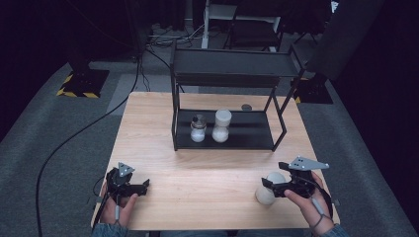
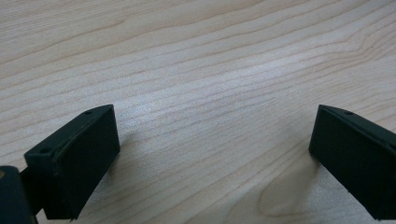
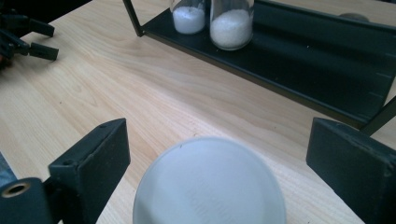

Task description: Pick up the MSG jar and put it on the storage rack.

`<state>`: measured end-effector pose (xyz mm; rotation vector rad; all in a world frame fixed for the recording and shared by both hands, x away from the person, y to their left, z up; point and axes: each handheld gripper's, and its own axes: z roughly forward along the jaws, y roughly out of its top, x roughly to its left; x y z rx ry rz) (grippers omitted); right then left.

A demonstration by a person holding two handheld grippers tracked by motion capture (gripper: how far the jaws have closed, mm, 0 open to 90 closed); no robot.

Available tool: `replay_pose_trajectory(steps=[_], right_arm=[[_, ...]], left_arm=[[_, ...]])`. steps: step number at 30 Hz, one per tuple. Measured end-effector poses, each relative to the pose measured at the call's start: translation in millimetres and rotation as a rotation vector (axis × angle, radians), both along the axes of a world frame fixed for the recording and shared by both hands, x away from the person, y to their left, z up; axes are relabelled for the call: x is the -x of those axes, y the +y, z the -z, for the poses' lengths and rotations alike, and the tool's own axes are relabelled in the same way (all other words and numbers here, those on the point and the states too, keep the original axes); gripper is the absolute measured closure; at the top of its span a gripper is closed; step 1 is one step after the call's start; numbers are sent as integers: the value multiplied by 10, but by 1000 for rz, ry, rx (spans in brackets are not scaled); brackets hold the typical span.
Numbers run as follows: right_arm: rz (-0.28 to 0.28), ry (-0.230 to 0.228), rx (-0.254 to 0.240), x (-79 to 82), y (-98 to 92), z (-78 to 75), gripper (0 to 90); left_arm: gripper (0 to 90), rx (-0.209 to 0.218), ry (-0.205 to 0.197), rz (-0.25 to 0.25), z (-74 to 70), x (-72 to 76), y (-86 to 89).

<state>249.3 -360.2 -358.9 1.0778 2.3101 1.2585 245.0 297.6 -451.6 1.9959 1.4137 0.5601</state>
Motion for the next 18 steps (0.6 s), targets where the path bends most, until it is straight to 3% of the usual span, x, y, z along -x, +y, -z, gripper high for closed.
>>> replay_pose_trajectory(steps=[6,18], right_arm=[[-1,2,11,17,-16,90,75],[-28,16,64,34,-3,192,232]], left_arm=[[16,2,-1,-2,3,2,-1],[17,2,-1,-2,3,2,-2]])
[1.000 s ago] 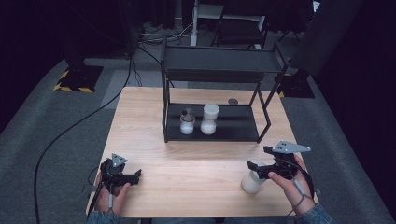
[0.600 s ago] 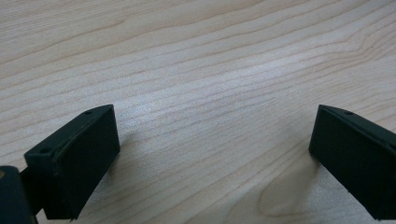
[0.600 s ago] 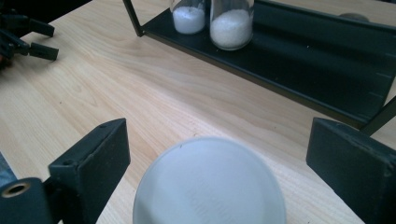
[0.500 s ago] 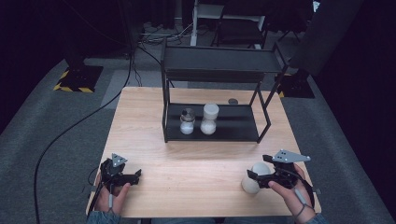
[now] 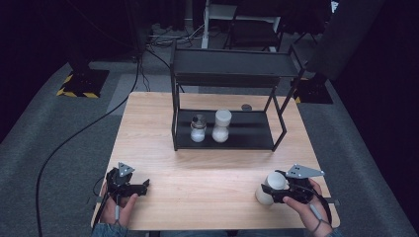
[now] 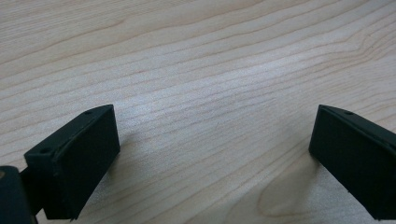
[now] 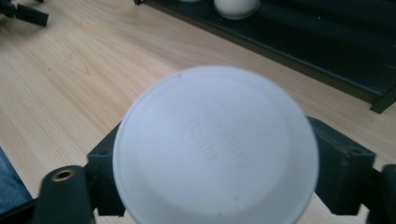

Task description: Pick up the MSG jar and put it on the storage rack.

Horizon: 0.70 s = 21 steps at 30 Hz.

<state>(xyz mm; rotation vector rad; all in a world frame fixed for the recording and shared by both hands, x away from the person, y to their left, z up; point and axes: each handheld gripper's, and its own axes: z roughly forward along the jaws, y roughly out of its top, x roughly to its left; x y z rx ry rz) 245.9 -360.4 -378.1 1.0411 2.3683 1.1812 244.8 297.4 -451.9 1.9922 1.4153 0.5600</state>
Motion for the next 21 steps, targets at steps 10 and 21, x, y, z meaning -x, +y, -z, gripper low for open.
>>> replay_pose_trajectory(steps=[10,21], right_arm=[[-6,3,22,21,50,-7,333],[-9,4,38,-18,92,-64,334]], left_arm=[[16,0,0,0,0,0,0],[16,0,0,0,-1,-1,0]])
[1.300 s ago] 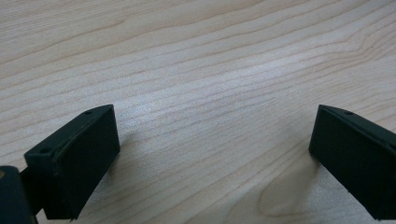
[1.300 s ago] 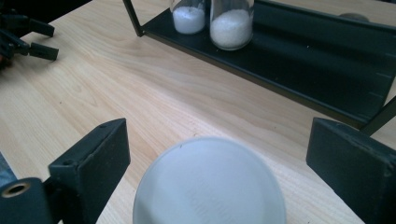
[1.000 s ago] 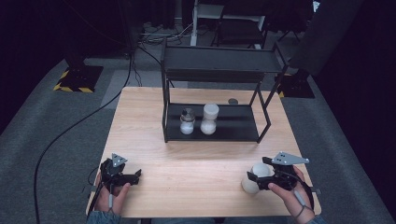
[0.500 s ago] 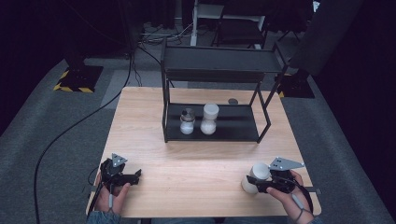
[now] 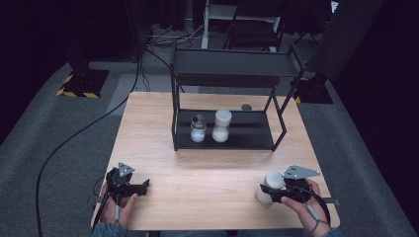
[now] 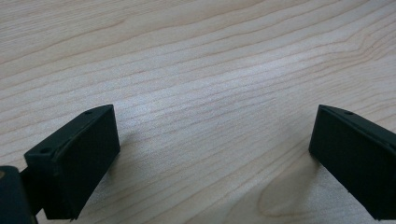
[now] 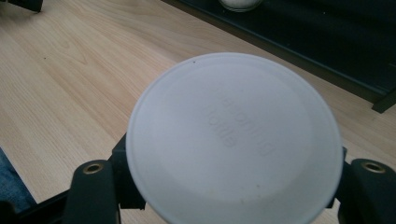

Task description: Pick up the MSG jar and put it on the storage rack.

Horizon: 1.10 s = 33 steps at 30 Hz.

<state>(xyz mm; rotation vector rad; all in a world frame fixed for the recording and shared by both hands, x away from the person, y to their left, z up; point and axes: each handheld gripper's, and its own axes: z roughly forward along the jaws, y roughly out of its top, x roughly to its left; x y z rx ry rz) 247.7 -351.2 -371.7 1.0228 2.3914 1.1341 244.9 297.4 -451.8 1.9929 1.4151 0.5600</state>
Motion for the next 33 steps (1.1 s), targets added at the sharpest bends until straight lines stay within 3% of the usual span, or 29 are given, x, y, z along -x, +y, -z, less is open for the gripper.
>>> replay_pose_trajectory(steps=[33], right_arm=[[-16,-69,-1,-365,43,-642,335]], left_arm=[[14,0,0,-7,1,-6,-7]])
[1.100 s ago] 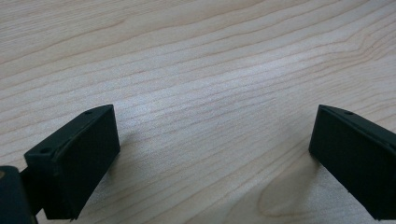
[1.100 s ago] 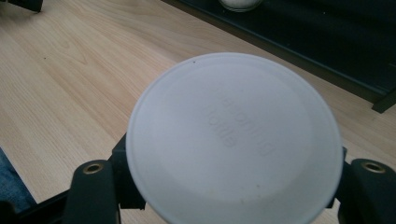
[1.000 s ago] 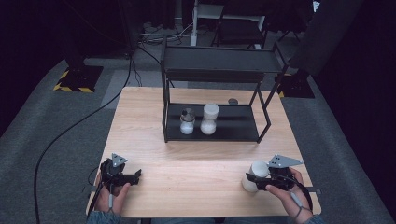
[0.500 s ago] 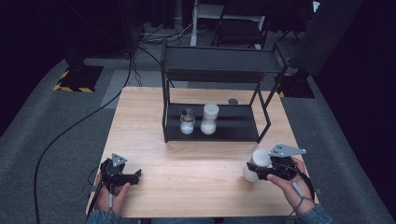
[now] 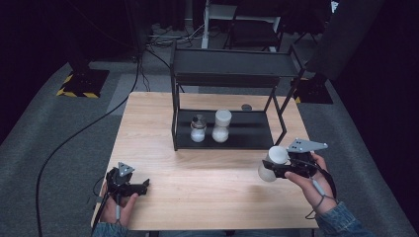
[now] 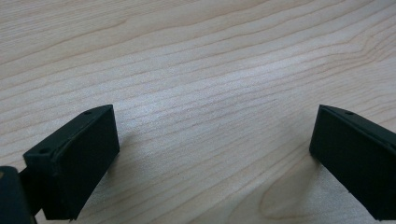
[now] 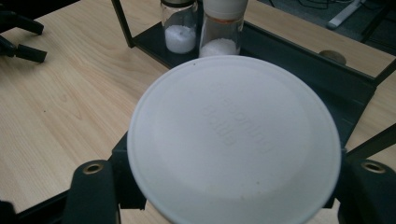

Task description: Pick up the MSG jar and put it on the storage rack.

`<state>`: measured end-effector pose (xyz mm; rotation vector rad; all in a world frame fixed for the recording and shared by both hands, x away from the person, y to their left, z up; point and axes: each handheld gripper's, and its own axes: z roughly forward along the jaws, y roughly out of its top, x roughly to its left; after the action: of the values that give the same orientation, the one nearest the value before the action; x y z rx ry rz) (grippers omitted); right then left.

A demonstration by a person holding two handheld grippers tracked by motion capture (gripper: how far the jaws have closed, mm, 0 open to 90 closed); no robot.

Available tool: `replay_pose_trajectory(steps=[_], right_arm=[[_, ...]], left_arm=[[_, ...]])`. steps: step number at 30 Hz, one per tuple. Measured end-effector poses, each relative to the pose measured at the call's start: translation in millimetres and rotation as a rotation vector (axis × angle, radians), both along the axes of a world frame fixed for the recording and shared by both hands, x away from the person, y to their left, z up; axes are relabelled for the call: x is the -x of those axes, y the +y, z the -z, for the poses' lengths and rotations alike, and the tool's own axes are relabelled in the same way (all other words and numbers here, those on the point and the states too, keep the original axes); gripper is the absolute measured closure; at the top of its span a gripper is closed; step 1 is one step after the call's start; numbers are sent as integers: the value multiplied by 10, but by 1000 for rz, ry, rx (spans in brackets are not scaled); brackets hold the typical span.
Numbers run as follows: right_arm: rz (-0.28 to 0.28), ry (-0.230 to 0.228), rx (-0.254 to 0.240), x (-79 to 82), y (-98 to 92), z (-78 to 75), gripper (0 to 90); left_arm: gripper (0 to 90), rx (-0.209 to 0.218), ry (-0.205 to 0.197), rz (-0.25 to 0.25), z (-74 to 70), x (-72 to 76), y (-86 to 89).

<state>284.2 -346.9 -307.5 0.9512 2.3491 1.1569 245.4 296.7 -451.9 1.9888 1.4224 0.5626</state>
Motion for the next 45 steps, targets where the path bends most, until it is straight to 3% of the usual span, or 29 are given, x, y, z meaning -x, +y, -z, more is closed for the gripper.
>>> replay_pose_trajectory(steps=[23,45], right_arm=[[-31,-14,-7,-478,104,-231,335],[-18,-5,-4,-1039,242,-196,335]], left_arm=[[13,-1,0,0,0,0,-3],[8,-3,1,-1,-3,-10,-21]])
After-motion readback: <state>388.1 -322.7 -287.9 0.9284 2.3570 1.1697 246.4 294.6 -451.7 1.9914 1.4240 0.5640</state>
